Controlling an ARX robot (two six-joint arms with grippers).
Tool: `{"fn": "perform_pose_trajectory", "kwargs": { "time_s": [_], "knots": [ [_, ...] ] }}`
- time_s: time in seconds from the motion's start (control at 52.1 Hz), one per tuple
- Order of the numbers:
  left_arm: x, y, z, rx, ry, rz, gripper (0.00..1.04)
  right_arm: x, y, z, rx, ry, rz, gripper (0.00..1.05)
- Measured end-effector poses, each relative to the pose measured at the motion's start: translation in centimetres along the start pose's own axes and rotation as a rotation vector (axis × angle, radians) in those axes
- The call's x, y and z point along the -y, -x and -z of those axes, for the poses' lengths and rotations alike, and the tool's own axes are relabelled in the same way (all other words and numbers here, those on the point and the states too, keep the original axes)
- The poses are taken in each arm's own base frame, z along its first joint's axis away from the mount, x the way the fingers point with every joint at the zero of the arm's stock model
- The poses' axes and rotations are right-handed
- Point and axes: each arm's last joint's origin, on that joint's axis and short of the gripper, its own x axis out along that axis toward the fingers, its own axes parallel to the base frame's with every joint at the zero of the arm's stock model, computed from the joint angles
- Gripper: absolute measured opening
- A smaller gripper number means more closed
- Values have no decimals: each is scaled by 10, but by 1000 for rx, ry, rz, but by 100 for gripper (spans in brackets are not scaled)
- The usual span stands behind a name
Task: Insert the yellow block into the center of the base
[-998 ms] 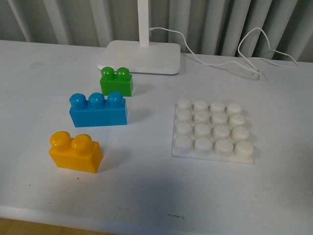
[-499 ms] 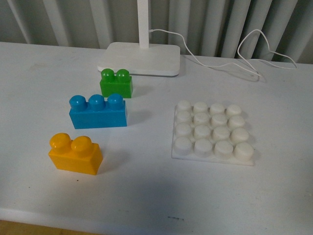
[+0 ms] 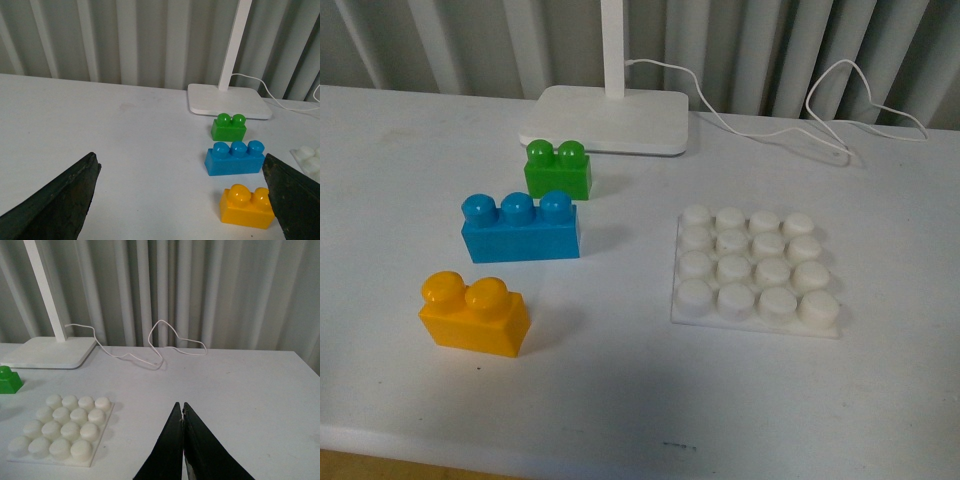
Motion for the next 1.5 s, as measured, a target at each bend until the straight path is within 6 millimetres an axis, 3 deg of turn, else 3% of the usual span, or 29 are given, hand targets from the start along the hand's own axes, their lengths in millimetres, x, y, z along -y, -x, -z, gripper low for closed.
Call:
{"fn": "perform_pose_trajectory", "kwargs": {
  "time_s": [0.096, 0.269, 0.518, 0.614, 0.806, 1.19, 1.497],
  "knots": [
    [0, 0, 0, 0, 0, 0, 98, 0, 0, 0, 1, 1, 0, 1],
    [0, 0, 0, 0, 0, 0, 98, 0, 0, 0, 1, 2, 0, 40],
    [0, -1, 1, -66, 1, -42, 98, 0, 0, 0, 1, 2, 0, 81],
    [0, -10, -6, -113, -30, 22, 98, 0, 0, 0, 1, 2, -1, 97],
    [-1, -37, -41, -142, -213, 261, 98, 0, 0, 0, 0, 2, 0, 95],
    [22, -108, -71, -340, -798, 823, 98, 0, 0, 0, 0, 2, 0, 95],
    [47, -149, -68, -532, -1115, 1148, 98, 0, 0, 0, 0, 2, 0, 95]
  ]
}}
